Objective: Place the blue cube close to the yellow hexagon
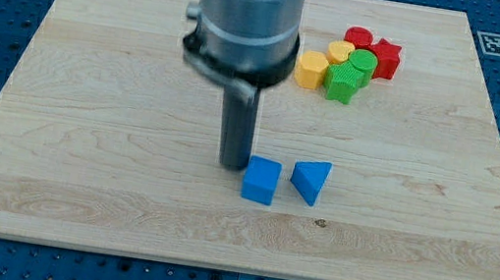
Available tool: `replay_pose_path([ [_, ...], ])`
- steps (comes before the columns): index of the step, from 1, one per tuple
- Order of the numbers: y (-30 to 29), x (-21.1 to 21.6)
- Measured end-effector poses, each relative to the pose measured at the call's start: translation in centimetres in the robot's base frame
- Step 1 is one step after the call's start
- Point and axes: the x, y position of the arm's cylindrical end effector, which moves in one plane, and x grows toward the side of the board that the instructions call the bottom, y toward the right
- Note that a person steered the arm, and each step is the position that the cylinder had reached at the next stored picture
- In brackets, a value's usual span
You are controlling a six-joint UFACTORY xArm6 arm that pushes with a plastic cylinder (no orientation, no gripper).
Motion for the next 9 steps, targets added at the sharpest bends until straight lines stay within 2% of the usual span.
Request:
replay_pose_path([
  [1, 0.0, 5.9],
  [2, 1.0, 7.7],
  [3, 3.9, 5.7],
  [4, 5.2, 1.7],
  [6, 2.4, -3.8],
  [9, -7.4, -10.2],
])
